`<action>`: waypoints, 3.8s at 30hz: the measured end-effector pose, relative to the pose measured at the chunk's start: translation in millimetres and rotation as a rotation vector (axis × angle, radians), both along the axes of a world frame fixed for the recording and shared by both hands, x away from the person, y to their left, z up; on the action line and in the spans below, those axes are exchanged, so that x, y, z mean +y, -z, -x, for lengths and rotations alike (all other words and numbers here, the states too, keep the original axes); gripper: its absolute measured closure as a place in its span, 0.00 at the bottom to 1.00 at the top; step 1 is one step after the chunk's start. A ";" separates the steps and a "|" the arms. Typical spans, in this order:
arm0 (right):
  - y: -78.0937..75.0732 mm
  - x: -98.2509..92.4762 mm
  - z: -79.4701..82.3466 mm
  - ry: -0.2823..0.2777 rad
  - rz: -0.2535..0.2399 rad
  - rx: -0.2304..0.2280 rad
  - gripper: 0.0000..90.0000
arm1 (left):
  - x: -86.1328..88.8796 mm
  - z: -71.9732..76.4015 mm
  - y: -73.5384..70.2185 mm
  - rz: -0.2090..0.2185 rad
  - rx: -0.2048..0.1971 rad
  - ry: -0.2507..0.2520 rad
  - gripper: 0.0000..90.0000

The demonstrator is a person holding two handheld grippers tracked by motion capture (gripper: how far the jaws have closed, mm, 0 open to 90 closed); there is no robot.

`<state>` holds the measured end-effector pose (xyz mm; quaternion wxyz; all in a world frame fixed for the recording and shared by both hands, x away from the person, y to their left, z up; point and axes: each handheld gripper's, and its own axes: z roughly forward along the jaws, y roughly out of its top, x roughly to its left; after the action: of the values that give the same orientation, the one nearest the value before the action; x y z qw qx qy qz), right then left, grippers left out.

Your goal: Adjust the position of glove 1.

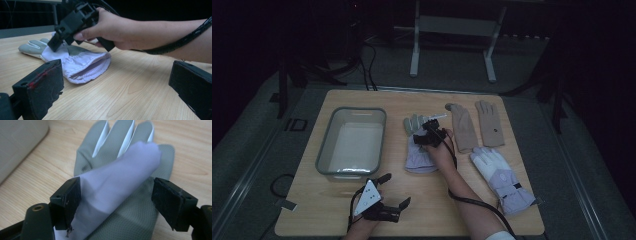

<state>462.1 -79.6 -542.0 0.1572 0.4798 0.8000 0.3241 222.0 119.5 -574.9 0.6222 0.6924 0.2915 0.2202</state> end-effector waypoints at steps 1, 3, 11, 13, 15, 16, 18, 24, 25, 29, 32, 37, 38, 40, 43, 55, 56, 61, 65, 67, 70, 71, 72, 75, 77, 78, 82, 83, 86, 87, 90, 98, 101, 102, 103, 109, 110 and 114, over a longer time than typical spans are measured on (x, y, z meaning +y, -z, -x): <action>0.9 0.1 -0.1 0.006 -0.011 0.012 0.32 | 0.3 -0.1 -0.2 -0.001 0.000 -0.001 0.00; 2.5 1.7 1.0 0.010 -0.003 0.010 0.36 | 0.4 -0.1 -0.5 0.001 0.000 -0.001 0.00; 1.4 6.2 10.2 0.044 -0.066 0.023 0.80 | -0.6 0.1 -0.6 -0.005 -0.003 -0.001 0.00; -1.8 4.9 11.4 0.055 -0.086 0.040 0.86 | -0.3 0.3 -0.9 -0.003 -0.003 0.000 0.00; -8.5 3.5 15.4 0.047 -0.089 0.023 0.87 | 0.4 0.2 -1.3 0.002 -0.004 -0.004 0.00; -12.4 2.2 18.0 0.048 -0.096 0.013 0.87 | 0.7 0.2 -1.4 0.004 -0.004 -0.005 0.00; -21.1 -3.0 24.5 0.047 -0.134 -0.006 0.87 | 1.3 -0.1 -1.5 0.006 -0.004 -0.009 0.00; -52.0 -21.3 54.6 0.075 -0.183 -0.052 0.87 | 1.2 -0.3 -1.5 0.003 -0.005 -0.014 0.00; -56.2 -25.0 60.6 0.082 -0.190 -0.056 0.87 | 1.1 -0.1 -1.6 0.000 -0.006 -0.014 0.00; -67.1 -41.4 84.8 0.102 -0.206 -0.071 0.87 | 0.1 0.5 -1.6 0.000 -0.007 -0.012 0.00; -66.9 -52.8 101.8 0.106 -0.222 -0.051 0.87 | -0.5 0.5 -1.4 0.002 -0.006 -0.015 0.00; -57.3 -61.8 127.0 0.110 -0.209 -0.028 0.87 | -0.6 -0.2 -0.8 -0.003 -0.006 -0.018 0.00; -54.5 -62.2 130.8 0.102 -0.208 -0.014 0.87 | -0.6 -0.2 -0.9 -0.006 -0.007 -0.019 0.00; -47.5 -61.5 136.7 0.092 -0.187 0.001 0.87 | -0.7 -0.2 -0.9 -0.007 -0.008 -0.019 0.00; -37.7 -61.5 137.6 0.097 -0.182 0.027 0.86 | -1.0 -0.2 -0.9 -0.007 -0.007 -0.016 0.00; -0.6 -62.9 123.5 0.097 -0.159 0.074 0.78 | 0.2 -1.9 -0.2 -0.012 0.002 -0.016 0.00; 0.2 -63.9 123.4 0.095 -0.163 0.072 0.77 | 0.0 -1.9 -0.4 -0.009 0.001 -0.015 0.00; 1.6 -66.0 125.0 0.088 -0.173 0.045 0.66 | -0.3 -0.3 -2.1 -0.008 -0.009 -0.010 0.00; -5.0 -69.7 123.2 0.058 -0.178 0.028 0.47 | 0.3 -0.7 -2.0 -0.005 -0.007 -0.012 0.00; -9.9 -73.5 121.5 0.061 -0.195 0.027 0.40 | 0.5 -0.8 -1.9 -0.002 -0.005 -0.011 0.00; -20.4 -82.0 118.9 0.065 -0.236 0.005 0.28 | 0.4 -0.9 -2.1 -0.002 -0.005 -0.011 0.00; -25.4 -85.5 118.1 0.045 -0.234 -0.008 0.19 | 0.2 -0.9 -2.0 -0.004 -0.006 -0.009 0.00; -29.5 -88.0 117.7 0.028 -0.229 -0.028 0.15 | 0.2 -1.0 -2.0 -0.004 -0.006 -0.009 0.00; -41.4 -96.9 115.7 0.011 -0.227 -0.040 0.15 | 0.0 -1.2 -1.7 -0.004 -0.002 -0.009 0.00; -49.0 -104.8 114.8 0.000 -0.237 -0.047 0.15 | 0.0 -1.2 -1.6 -0.003 -0.001 -0.009 0.00; -52.5 -108.9 114.9 -0.001 -0.248 -0.051 0.15 | 0.0 -1.1 -1.6 -0.005 -0.002 -0.009 0.00; -62.9 -119.3 116.4 -0.007 -0.227 -0.079 0.15 | -0.6 -1.5 -1.1 -0.009 0.001 -0.008 0.00; -69.1 -125.8 116.9 -0.019 -0.240 -0.078 0.16 | -0.8 -1.5 -1.0 -0.009 0.001 -0.007 0.00; -76.5 -135.3 118.6 -0.042 -0.225 -0.099 0.16 | -1.3 -1.2 -0.9 -0.011 0.000 -0.005 0.00; -76.5 -135.3 118.6 -0.042 -0.225 -0.099 0.16 | -1.3 -1.2 -0.9 -0.011 0.000 -0.005 0.00; -82.4 -149.3 124.1 -0.074 -0.180 -0.129 0.15 | -1.2 -1.6 0.0 -0.015 0.004 -0.005 0.00; -85.5 -187.7 131.2 -0.089 -0.149 -0.137 0.16 | -1.9 -1.9 0.5 -0.014 0.009 -0.006 0.00; -85.4 -202.3 133.7 -0.068 -0.155 -0.150 0.16 | -2.4 -1.8 0.7 -0.018 0.012 -0.003 0.00; -85.2 -207.0 134.6 -0.067 -0.153 -0.153 0.16 | -2.5 -1.8 0.8 -0.021 0.011 -0.002 0.00; -84.8 -212.8 135.5 -0.067 -0.150 -0.153 0.16 | -2.7 -1.8 0.8 -0.022 0.010 -0.002 0.00; -83.2 -239.0 139.5 -0.104 -0.116 -0.147 0.12 | -2.7 -2.3 1.3 -0.020 0.016 -0.003 0.00; -82.7 -242.2 140.4 -0.112 -0.112 -0.137 0.12 | -2.8 -2.4 1.4 -0.020 0.015 -0.003 0.00; -79.4 -252.5 143.2 -0.092 -0.108 -0.145 0.12 | -3.0 -2.5 1.5 -0.018 0.020 -0.001 0.00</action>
<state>319.0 -332.1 -462.6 0.1735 0.4257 0.7891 0.4074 224.5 116.5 -576.5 0.6130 0.7000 0.2959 0.2162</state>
